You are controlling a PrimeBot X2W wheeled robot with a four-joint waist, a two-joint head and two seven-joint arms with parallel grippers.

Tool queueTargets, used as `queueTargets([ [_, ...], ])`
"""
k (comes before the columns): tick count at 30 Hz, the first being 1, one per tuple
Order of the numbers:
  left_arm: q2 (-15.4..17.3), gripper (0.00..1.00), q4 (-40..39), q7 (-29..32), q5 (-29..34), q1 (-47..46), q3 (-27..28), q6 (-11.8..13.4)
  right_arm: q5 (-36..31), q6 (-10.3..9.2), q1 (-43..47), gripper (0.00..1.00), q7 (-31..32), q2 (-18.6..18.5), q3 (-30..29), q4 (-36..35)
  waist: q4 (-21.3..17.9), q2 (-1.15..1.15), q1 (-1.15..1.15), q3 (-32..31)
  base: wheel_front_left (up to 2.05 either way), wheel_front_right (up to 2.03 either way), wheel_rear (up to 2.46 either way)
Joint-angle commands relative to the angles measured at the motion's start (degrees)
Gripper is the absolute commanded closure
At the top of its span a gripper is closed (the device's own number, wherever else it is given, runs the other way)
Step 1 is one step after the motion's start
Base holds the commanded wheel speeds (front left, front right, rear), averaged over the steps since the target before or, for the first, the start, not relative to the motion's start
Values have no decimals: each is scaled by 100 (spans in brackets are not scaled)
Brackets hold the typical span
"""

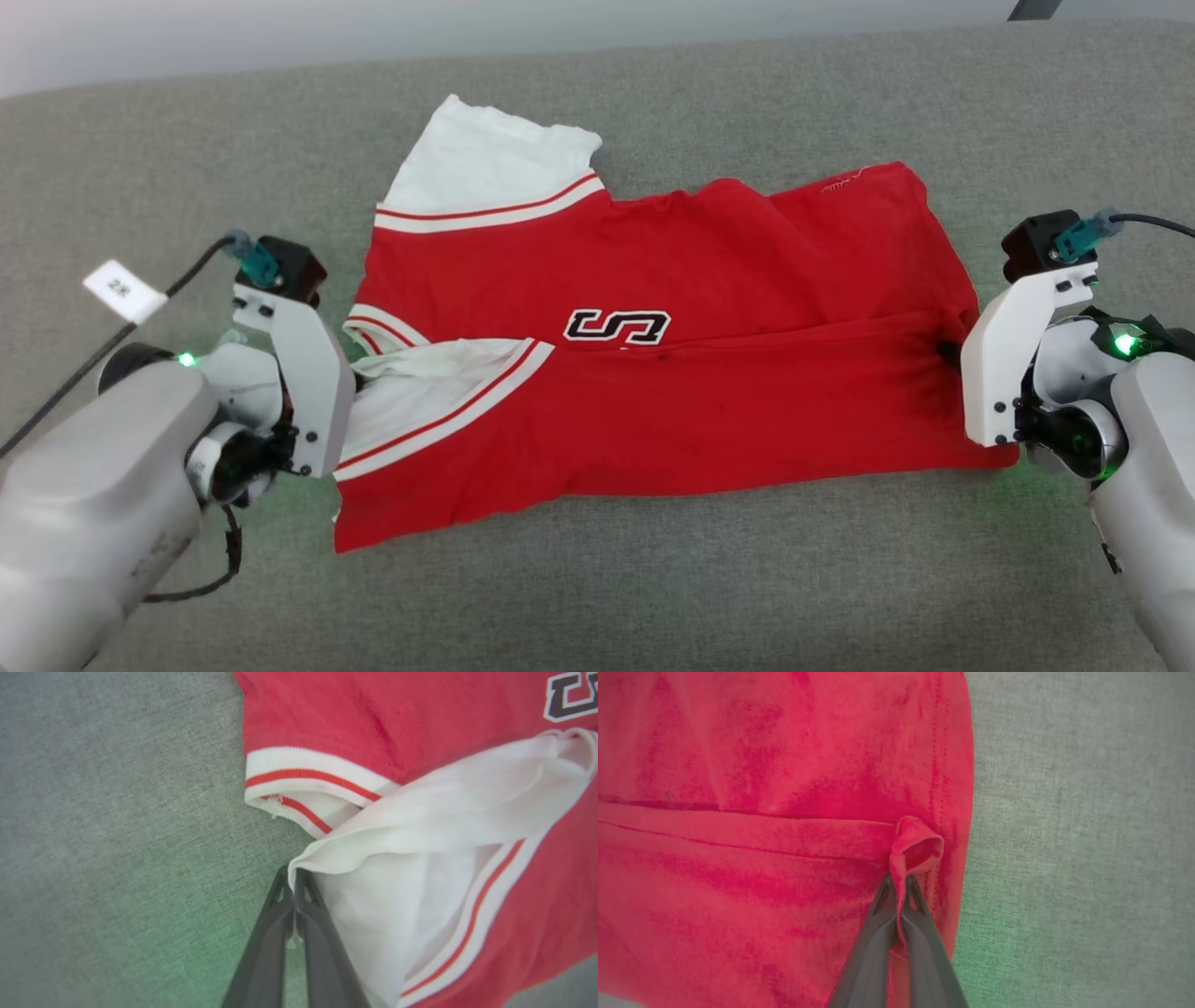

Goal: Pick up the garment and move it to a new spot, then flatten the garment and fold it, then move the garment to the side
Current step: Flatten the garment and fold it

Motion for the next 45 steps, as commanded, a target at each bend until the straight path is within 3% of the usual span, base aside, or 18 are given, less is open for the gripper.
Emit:
queueTargets([
  [1,-66,23,201,22,9,-76,-26,-74,108,-9,-106,95,-83,-12,118,71,26,0,0,-46,0,0,0],
  [2,-91,0,271,-17,-25,-105,16,-97,140,-9,-136,79,-112,-47,187,89,40,0,0,-74,0,0,0],
  [3,-109,0,334,-35,-69,-126,62,-100,173,-9,-163,71,-143,-85,253,86,49,0,0,-97,0,0,0],
  [4,-109,0,334,-35,-69,-126,62,-100,173,-9,-163,71,-143,-85,253,86,49,0,0,-97,0,0,0],
  [5,-116,0,373,-60,-80,-152,96,-89,203,-9,-180,56,-205,-119,288,61,62,0,0,-128,0,0,0],
  [6,-111,0,380,-78,-61,-188,105,-94,262,-9,-184,35,-250,-154,323,38,77,0,0,-160,0,0,0],
  [7,-92,0,368,-107,-74,-212,136,-99,326,-9,-173,0,-299,-188,357,16,89,0,0,-191,0,0,0],
  [11,67,0,171,-82,-117,-198,181,-15,509,-9,-59,0,-514,-333,420,-99,146,0,0,-331,0,0,0],
  [15,275,0,-303,47,-162,-73,195,266,520,-9,86,0,-926,-460,296,-342,207,0,0,-465,0,0,0],
  [22,730,0,-1560,624,-559,368,199,1063,210,-9,586,0,-1861,-466,-239,-998,210,0,0,-563,0,0,0],
  [26,985,0,-2214,838,-870,672,249,1521,-26,-9,938,0,-2230,-276,-690,-1461,119,0,0,-512,0,0,0],
  [31,1212,0,-2665,975,-1097,1005,223,1918,-331,-9,1422,0,-2380,37,-1259,-2067,-37,0,0,-397,0,0,0],
  [36,1190,0,-2576,789,-1250,1268,279,1968,-536,-9,1859,0,-2289,337,-1733,-2652,-187,0,0,-248,0,0,0],
  [43,854,0,-1866,501,-1389,1545,286,1707,-710,-9,2317,0,-2027,673,-2255,-3246,-300,0,0,-86,0,0,0],
  [44,778,3,-1742,450,-1457,1576,321,1638,-703,-9,2379,0,-1977,707,-2316,-3309,-306,0,0,-74,0,0,0],
  [45,716,13,-1655,432,-1451,1587,304,1534,-717,-9,2436,0,-1914,747,-2368,-3363,-312,0,0,-62,0,0,0],
])
